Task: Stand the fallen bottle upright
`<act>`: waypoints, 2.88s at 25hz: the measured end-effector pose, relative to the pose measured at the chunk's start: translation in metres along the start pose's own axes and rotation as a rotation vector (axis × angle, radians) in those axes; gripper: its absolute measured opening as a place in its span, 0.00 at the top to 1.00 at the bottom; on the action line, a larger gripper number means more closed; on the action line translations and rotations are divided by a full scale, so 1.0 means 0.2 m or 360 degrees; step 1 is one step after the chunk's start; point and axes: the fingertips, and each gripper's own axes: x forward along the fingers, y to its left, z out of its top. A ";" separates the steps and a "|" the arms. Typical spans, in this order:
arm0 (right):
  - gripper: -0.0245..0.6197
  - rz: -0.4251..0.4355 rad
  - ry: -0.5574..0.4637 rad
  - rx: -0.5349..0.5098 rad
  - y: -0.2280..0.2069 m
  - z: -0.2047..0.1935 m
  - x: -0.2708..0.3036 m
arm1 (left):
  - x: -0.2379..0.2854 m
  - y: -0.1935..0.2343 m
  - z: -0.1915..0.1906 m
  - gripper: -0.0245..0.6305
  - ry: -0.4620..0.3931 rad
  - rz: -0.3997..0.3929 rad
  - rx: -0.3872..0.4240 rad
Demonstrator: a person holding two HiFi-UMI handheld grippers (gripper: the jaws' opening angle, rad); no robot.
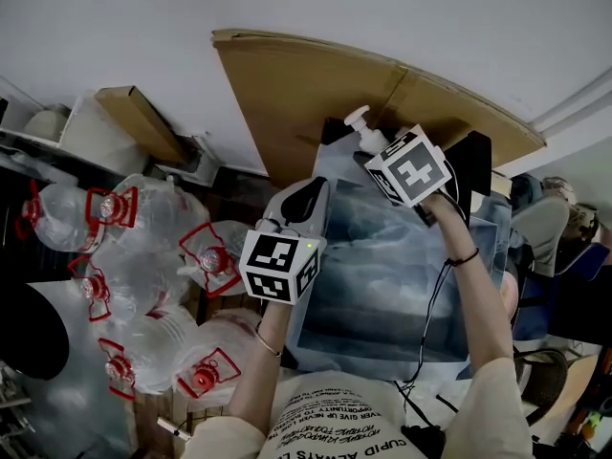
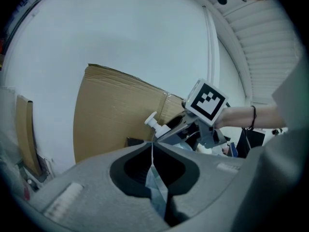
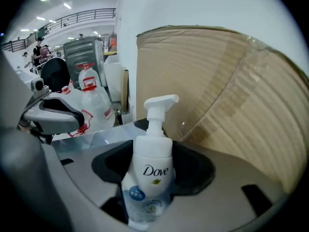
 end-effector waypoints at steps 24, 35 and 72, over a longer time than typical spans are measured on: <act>0.58 -0.0318 -0.1026 0.0621 -0.12 0.19 -0.28 | -0.04 0.02 0.04 0.92 -0.0039 0.0040 0.0023; 0.57 -0.0527 -0.1380 0.0656 -0.08 0.18 -0.35 | -0.02 0.00 -0.01 0.92 -0.0009 0.0033 0.0033; 0.50 -0.0519 -0.1394 0.0518 0.01 0.11 -0.32 | -0.06 -0.08 -0.01 0.92 -0.0020 0.0078 0.0046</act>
